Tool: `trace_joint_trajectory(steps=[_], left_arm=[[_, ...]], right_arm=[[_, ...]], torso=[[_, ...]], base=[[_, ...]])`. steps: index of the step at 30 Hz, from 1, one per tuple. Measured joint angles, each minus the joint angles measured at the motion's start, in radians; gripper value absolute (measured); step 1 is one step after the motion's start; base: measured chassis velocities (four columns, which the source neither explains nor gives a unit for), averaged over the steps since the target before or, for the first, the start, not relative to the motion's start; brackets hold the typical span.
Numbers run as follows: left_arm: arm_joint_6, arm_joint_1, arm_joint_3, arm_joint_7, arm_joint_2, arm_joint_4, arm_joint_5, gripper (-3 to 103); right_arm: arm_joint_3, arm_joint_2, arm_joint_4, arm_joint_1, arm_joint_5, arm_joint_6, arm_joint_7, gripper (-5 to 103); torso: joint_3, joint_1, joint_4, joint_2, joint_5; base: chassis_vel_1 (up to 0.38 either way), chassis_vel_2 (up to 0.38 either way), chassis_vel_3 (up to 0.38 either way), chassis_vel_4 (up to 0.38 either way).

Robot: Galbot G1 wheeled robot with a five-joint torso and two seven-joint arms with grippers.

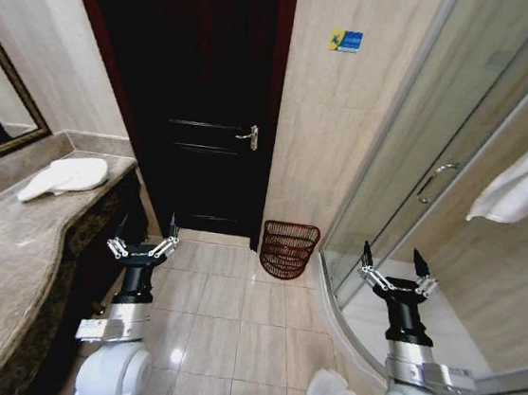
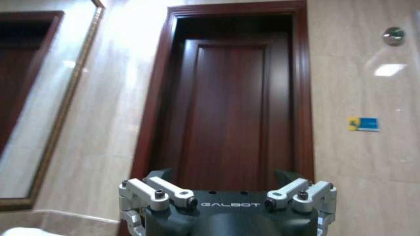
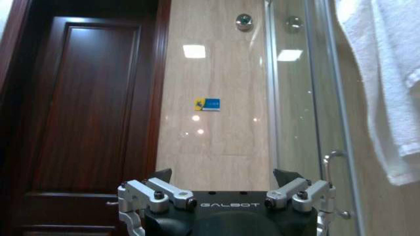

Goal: Discard the used towel into the hamper.

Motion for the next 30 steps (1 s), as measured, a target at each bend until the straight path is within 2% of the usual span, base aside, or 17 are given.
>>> trace_joint_trajectory(steps=[10, 14, 21, 30], left_arm=[[0.025, 0.017, -0.006, -0.02, 0.0, -0.008, -0.001, 100], [0.07, 0.044, -0.002, -0.04, 0.0, -0.019, 0.001, 100], [0.118, 0.063, -0.008, -0.065, 0.0, -0.033, 0.001, 100], [0.123, 0.071, 0.001, -0.064, 0.0, -0.039, 0.005, 100]], right_arm=[[0.01, -0.022, -0.012, 0.022, 0.006, 0.003, 0.022, 100], [0.01, -0.041, -0.008, 0.021, 0.018, -0.032, 0.026, 100], [0.012, -0.069, 0.001, 0.025, 0.049, -0.071, 0.024, 100], [0.01, -0.072, 0.002, 0.04, 0.071, -0.084, 0.017, 100]], torso=[[0.0, 0.0, 0.0, 0.0, 0.0], [0.0, 0.0, -0.0001, 0.0, 0.0001], [0.0, 0.0, 0.0001, 0.0, 0.0001], [0.0, 0.0, 0.0, 0.0, 0.0]], base=[[0.085, 0.075, 0.08, 0.081], [0.111, 0.108, 0.102, 0.107], [0.128, 0.131, 0.121, 0.122], [0.118, 0.121, 0.128, 0.12]])
